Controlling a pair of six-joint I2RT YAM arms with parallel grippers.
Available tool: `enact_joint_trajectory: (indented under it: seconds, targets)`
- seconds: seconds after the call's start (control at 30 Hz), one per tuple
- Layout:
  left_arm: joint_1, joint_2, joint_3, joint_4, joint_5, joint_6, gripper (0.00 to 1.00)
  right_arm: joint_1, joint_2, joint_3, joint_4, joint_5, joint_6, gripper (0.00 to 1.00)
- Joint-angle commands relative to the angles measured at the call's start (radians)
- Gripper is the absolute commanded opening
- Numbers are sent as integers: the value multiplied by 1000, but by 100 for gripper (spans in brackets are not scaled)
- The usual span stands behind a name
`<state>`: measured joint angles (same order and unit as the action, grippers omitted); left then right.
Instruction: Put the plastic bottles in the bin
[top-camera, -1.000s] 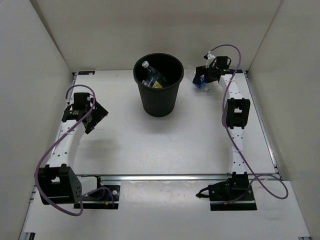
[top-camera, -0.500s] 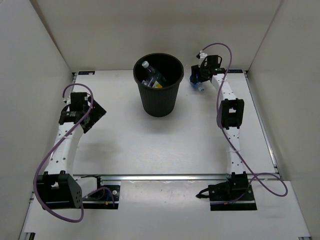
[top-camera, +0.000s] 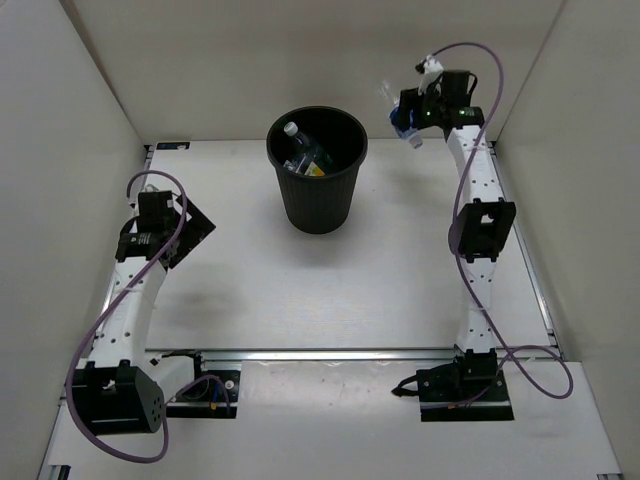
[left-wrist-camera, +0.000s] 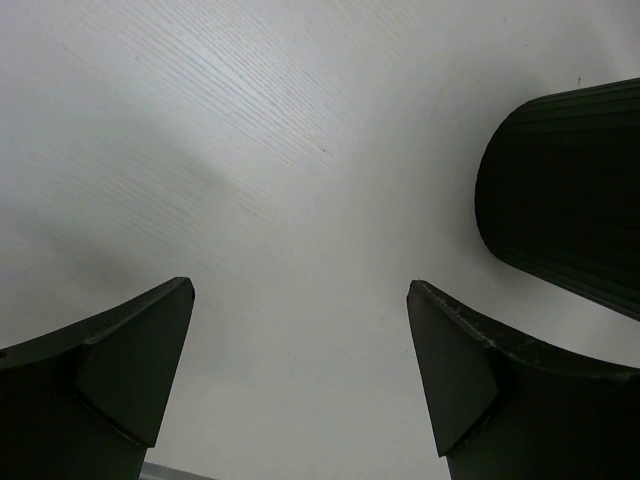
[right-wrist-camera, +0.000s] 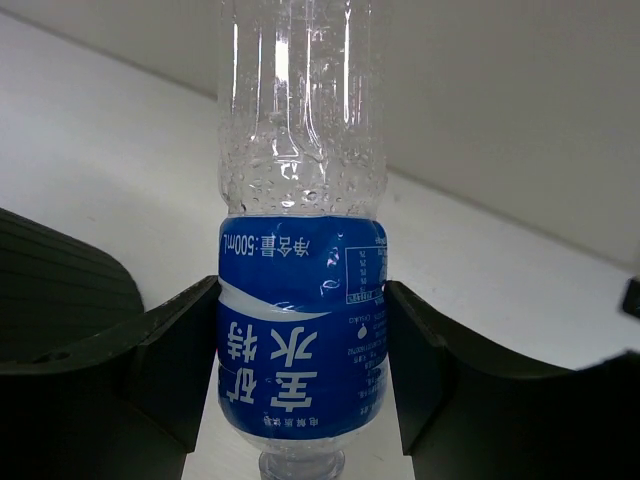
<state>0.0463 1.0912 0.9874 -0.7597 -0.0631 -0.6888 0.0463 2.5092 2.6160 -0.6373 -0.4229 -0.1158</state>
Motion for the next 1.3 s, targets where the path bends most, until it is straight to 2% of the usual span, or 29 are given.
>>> enact_joint_trajectory:
  seconds: [0.0,0.17,0.27,0.33,0.4,0.5,0.57,0.77,0.8,0.87,0.9,0.93,1.13,1.2,1.27]
  targets:
    - [-2,-53,-3,37,29,21,99,20,-191,73,54,-34,4,35]
    - [-23,-65,30,28,20,44,99,35,-364,17,166,-109,114,36]
    - [-26,-102,14,39,55,32,99,70,-470,-185,316,-247,243,37]
    - [-23,-132,-19,43,63,23,99,104,-513,-270,439,-313,327,37]
    - [-34,-151,-29,48,77,12,99,144,-527,-304,490,-330,346,37]
    - [-31,-175,-47,36,101,5,99,252,-471,-223,455,-268,291,40]
    - [-71,-183,-49,10,95,6,99,294,-405,-141,378,-216,257,40]
    - [-88,-223,-39,-82,65,32,98,291,-241,59,259,-263,370,45]
    - [-94,-232,-33,-92,36,32,99,288,-240,79,231,-263,384,48]
    - [-100,-246,-35,-108,23,37,99,293,-245,78,203,-254,383,68]
    - [-99,-249,-35,-110,20,40,99,302,-250,79,193,-231,368,96]
    - [-100,-254,-35,-112,25,38,99,309,-265,81,185,-212,354,99]
    - [-106,-251,-30,-102,97,43,98,310,-416,26,76,-38,288,99]
    - [-114,-257,-26,-87,114,46,99,294,-508,-19,12,-28,286,99]
    - [-117,-260,-29,-72,121,47,99,274,-591,-136,-44,1,275,99]
